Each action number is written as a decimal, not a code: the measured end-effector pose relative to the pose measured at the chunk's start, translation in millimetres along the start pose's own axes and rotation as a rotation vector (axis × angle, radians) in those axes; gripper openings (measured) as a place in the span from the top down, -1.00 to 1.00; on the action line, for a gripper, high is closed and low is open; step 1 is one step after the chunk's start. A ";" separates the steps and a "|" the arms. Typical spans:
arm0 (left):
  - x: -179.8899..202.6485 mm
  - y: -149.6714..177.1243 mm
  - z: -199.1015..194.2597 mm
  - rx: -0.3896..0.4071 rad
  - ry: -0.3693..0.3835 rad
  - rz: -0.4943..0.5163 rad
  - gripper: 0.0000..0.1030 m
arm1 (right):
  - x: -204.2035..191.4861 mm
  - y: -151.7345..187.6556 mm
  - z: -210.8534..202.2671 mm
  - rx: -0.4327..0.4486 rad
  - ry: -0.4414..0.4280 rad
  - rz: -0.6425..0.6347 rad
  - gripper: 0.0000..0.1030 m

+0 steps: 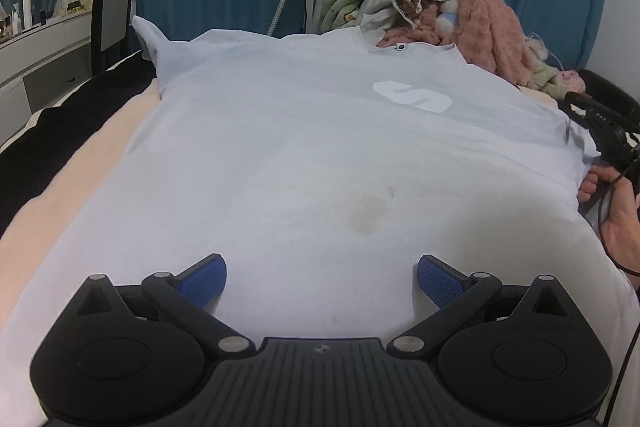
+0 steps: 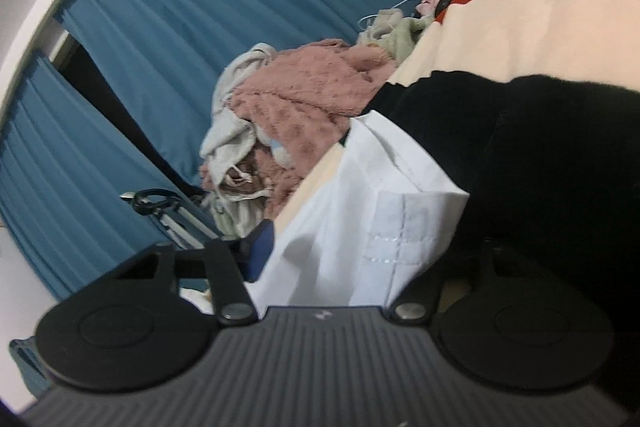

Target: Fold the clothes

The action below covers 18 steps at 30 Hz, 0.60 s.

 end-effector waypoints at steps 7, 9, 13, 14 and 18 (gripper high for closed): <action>-0.8 -3.6 8.9 0.009 -0.005 0.014 -0.99 | -2.7 2.3 0.7 -0.014 0.136 -0.059 0.85; -4.6 -3.3 9.5 0.015 -0.002 0.011 -0.99 | -17.3 4.0 0.8 -0.014 0.203 -0.136 0.87; -11.7 -2.0 10.0 0.010 -0.002 -0.013 -0.99 | -81.0 9.2 -21.5 0.147 0.277 -0.433 0.90; -13.5 -1.3 8.1 0.008 -0.016 -0.019 -0.99 | -98.4 11.7 -25.7 0.176 0.285 -0.509 0.90; -22.8 -2.4 -1.5 0.018 -0.009 -0.065 -0.99 | -169.7 19.2 -37.1 0.185 0.237 -0.645 0.90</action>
Point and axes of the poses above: each gripper's, at about its wrist camera, not at the fingertips, and z roughly the way its jaws point, x to its right, y to its underside, the point moved 2 cm from there along z, roughly the way its jaws point, and after that the axes turned 11 degrees about z, right-handed, at the moved point
